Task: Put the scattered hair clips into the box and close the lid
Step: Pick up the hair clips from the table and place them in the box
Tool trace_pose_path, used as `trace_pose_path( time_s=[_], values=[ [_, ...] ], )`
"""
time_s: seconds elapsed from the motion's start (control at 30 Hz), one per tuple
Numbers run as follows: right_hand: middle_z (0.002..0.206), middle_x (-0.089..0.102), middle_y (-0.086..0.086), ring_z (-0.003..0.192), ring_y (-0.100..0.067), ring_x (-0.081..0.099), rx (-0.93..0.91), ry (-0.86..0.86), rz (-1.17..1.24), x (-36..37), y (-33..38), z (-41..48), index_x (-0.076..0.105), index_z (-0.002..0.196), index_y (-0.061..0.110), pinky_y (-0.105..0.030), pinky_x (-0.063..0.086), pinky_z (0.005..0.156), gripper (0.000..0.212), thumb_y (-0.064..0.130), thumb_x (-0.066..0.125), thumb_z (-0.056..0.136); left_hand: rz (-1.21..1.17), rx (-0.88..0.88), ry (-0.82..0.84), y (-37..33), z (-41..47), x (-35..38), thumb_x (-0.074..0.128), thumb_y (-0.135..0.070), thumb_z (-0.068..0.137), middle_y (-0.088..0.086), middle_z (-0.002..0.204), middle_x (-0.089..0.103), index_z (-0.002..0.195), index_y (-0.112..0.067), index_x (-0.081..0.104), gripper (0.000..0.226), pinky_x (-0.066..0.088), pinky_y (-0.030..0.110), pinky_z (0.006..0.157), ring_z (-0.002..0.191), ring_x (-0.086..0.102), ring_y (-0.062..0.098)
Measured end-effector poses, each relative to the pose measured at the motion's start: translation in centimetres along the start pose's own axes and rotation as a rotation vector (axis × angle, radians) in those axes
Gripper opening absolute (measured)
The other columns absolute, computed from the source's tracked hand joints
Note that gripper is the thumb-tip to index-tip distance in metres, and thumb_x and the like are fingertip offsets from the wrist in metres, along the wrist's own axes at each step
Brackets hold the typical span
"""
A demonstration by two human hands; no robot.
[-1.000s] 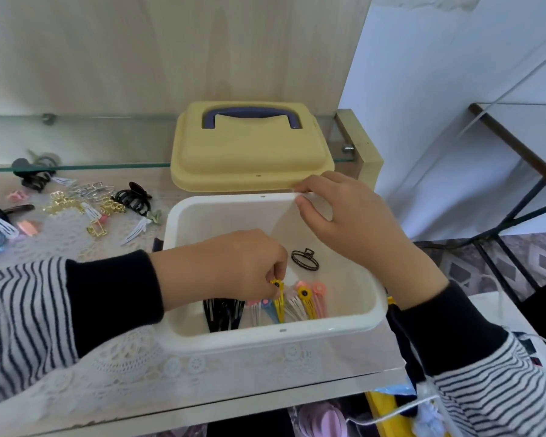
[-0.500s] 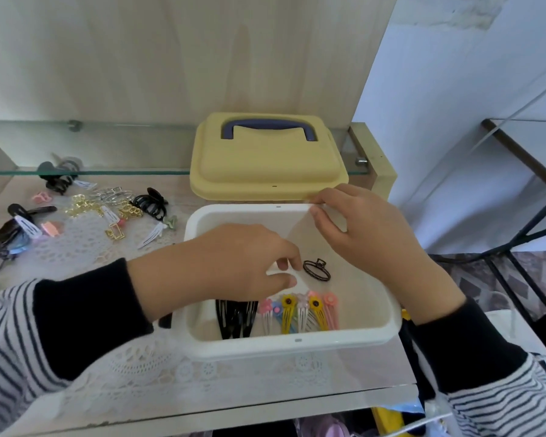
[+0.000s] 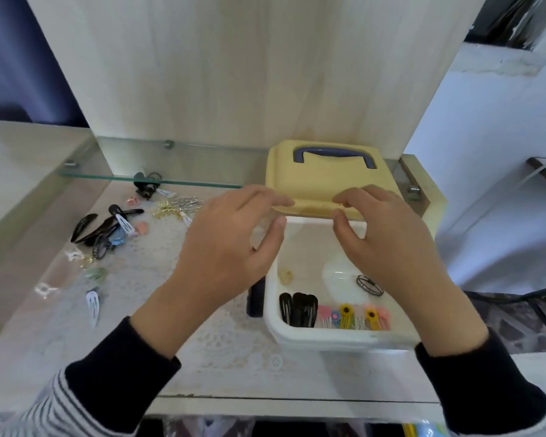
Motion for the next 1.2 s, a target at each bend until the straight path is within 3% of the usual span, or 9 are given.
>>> trace_pose_path(
  time_s=[0.1,0.23,0.47,0.57,0.67,0.73,0.87,1.03,1.2],
  values=[
    [0.099,0.062,-0.001,0.092,-0.021,0.056,0.011,-0.054,0.121,0.8,3.7,0.0,0.063,0.108,0.014,-0.032,0.047,0.071,0.022,0.022,0.054,0.091,0.007,-0.072,-0.097,2.1,-1.5,-1.3,0.052,-0.019,0.094,-0.004,0.104,0.066,0.110,-0.014,0.067,0.023,0.049,0.034,0.079,0.091,0.061,0.014],
    [0.092,0.059,-0.004,0.082,-0.021,0.054,-0.006,-0.141,0.237,2.6,9.6,0.0,0.061,0.100,0.009,-0.028,0.044,0.065,0.015,0.016,0.054,0.088,-0.017,-0.226,-0.153,5.6,-4.0,-2.4,0.050,-0.017,0.095,-0.006,0.109,0.063,0.114,-0.014,0.064,0.024,0.044,0.015,0.087,0.102,0.059,0.008],
    [0.090,0.057,-0.007,0.079,-0.023,0.053,0.028,-0.172,0.280,7.6,15.9,0.3,0.059,0.097,0.007,-0.033,0.047,0.063,0.020,0.010,0.047,0.081,0.004,-0.435,-0.108,10.8,-8.2,-3.0,0.043,-0.024,0.095,-0.010,0.120,0.059,0.119,-0.020,0.059,0.030,0.030,0.000,0.088,0.113,0.052,0.002],
    [0.099,0.058,-0.009,0.086,-0.025,0.056,0.071,-0.127,0.208,10.4,17.0,0.1,0.059,0.108,0.006,-0.029,0.044,0.068,0.028,0.008,0.053,0.081,0.009,-0.499,-0.078,12.5,-9.4,-2.2,0.047,-0.018,0.097,-0.008,0.123,0.058,0.120,-0.020,0.058,0.026,0.032,0.008,0.090,0.119,0.050,0.008],
    [0.115,0.055,-0.013,0.099,-0.029,0.056,0.193,0.024,0.188,13.9,16.7,-0.3,0.052,0.127,0.006,-0.034,0.047,0.076,0.046,0.010,0.056,0.082,-0.013,-0.518,-0.030,13.4,-9.7,-0.8,0.049,-0.014,0.096,-0.006,0.124,0.058,0.121,-0.019,0.058,0.027,0.025,-0.002,0.088,0.111,0.043,-0.004],
    [0.108,0.058,-0.016,0.092,-0.032,0.059,0.245,0.053,0.102,16.0,16.1,-0.5,0.056,0.125,0.004,-0.035,0.050,0.070,0.052,0.007,0.064,0.074,0.005,-0.500,0.010,13.9,-9.4,-0.1,0.049,-0.012,0.096,-0.003,0.125,0.058,0.123,-0.017,0.058,0.029,0.028,0.001,0.085,0.105,0.044,-0.005],
    [0.094,0.061,-0.014,0.077,-0.029,0.059,0.318,0.039,-0.076,18.7,15.0,-0.6,0.065,0.114,0.008,-0.032,0.047,0.056,0.057,0.010,0.076,0.059,0.046,-0.478,0.029,14.6,-8.4,0.7,0.048,-0.012,0.096,-0.002,0.125,0.057,0.124,-0.016,0.057,0.031,0.041,0.022,0.086,0.110,0.054,0.012],
    [0.096,0.059,-0.014,0.080,-0.029,0.054,0.351,0.038,-0.124,20.0,14.4,-1.0,0.064,0.116,0.010,-0.034,0.044,0.061,0.054,0.021,0.069,0.064,0.091,-0.431,0.034,15.7,-8.5,1.6,0.048,-0.006,0.094,0.000,0.122,0.060,0.124,-0.015,0.058,0.033,0.050,0.029,0.086,0.106,0.059,0.016],
    [0.097,0.058,-0.012,0.080,-0.027,0.052,0.356,-0.013,-0.122,20.1,13.9,-1.2,0.066,0.097,0.011,-0.035,0.042,0.063,0.028,0.023,0.063,0.071,0.113,-0.408,0.051,16.2,-8.8,2.2,0.051,-0.001,0.089,-0.002,0.122,0.061,0.127,-0.020,0.059,0.043,0.051,0.034,0.088,0.107,0.059,0.016]
  ],
)
Point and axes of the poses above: each hand's wrist, its own z-axis towards the middle knuckle, its own x-axis out of the palm, y = z × x, the point moved 3 cm from there along z, towards the middle knuckle
